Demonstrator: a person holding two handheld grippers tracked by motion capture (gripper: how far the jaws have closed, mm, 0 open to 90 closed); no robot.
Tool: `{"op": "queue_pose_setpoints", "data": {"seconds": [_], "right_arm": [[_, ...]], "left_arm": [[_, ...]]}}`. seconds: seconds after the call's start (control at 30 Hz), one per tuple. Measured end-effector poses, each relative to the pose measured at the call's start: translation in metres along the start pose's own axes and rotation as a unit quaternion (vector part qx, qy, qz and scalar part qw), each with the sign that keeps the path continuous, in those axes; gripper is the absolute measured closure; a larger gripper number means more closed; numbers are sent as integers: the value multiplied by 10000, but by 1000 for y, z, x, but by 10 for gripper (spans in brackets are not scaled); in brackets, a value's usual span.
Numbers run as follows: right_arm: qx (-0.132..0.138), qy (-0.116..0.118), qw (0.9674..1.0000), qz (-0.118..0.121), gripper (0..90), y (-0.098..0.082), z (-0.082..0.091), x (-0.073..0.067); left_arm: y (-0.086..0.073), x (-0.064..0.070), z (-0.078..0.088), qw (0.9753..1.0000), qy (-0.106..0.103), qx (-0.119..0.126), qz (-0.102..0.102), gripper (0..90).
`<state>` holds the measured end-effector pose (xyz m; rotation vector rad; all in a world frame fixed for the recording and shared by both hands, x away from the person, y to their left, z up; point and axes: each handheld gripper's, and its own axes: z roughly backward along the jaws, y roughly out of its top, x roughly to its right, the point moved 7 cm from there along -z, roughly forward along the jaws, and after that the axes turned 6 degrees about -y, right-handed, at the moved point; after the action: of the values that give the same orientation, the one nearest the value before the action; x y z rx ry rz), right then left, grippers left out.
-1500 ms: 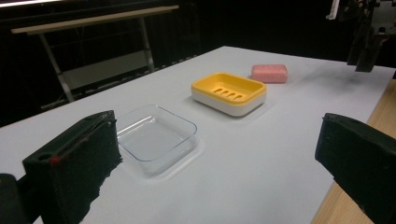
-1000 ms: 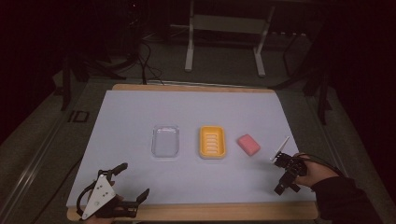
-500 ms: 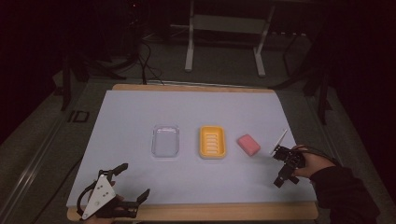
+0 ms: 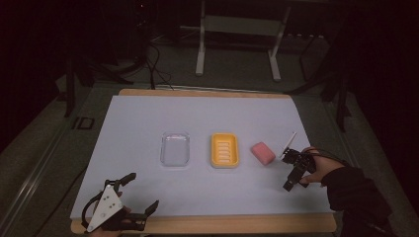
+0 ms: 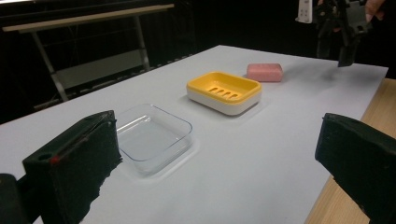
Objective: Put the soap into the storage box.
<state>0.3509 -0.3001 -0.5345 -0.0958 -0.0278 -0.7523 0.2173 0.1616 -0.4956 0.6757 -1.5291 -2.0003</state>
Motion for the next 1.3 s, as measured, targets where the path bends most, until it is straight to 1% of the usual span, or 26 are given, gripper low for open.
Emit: {"op": "queue_pose_setpoints", "data": {"seconds": [0.07,0.13,0.2,0.23,0.33,0.37,0.43,0.53,0.57,0.63,0.67,0.7,0.73,0.83,0.97,1.03,1.17,1.2,1.3], "right_arm": [[23,-8,10000,-16,120,4,2,1],[129,7,9999,39,120,10,3,2],[151,21,9999,51,120,11,4,2],[291,26,9995,84,129,19,6,3],[331,33,9994,48,132,23,6,4],[408,-10,9992,54,136,28,7,5],[436,-21,9990,67,138,30,7,6],[515,-18,9987,-15,142,39,9,9],[514,5,9986,-78,141,41,9,9],[513,-4,9986,-122,141,44,9,10],[535,-9,9985,-124,141,46,9,10],[566,-11,9983,-127,141,52,9,10],[566,-11,9983,-127,141,52,9,10],[670,5,9977,-102,142,61,9,10],[834,-8,9962,-240,146,74,11,12],[905,-3,9956,-261,146,79,11,12],[880,-18,9959,-232,144,86,7,15],[866,6,9958,-296,144,89,5,17],[859,8,9958,-316,150,93,3,21]], "left_arm": [[0,0,0,10000,-3,1,-1,2],[0,0,0,10000,-8,3,3,2],[0,0,0,10000,-14,1,1,2],[0,0,0,10000,-16,1,1,2],[0,0,-1,10000,-25,4,0,2],[0,0,0,10000,-24,-3,-2,2],[0,0,0,10000,-26,-2,-1,2],[0,0,0,10000,-31,1,0,2],[0,0,-1,10000,-35,1,1,2],[0,1,-1,10000,-45,4,-2,2],[0,1,-1,10000,-51,8,1,2],[0,1,-1,10000,-53,7,2,2],[0,1,-1,10000,-50,7,-3,2],[0,1,-1,10000,-54,3,-11,2],[0,2,-1,10000,-61,-18,-33,2],[0,2,-1,10000,-68,-14,-33,2],[0,2,-1,10000,-73,-15,-31,2],[-1,2,-1,10000,-78,-19,-28,2],[0,2,-1,10000,-90,0,-7,2]]}}
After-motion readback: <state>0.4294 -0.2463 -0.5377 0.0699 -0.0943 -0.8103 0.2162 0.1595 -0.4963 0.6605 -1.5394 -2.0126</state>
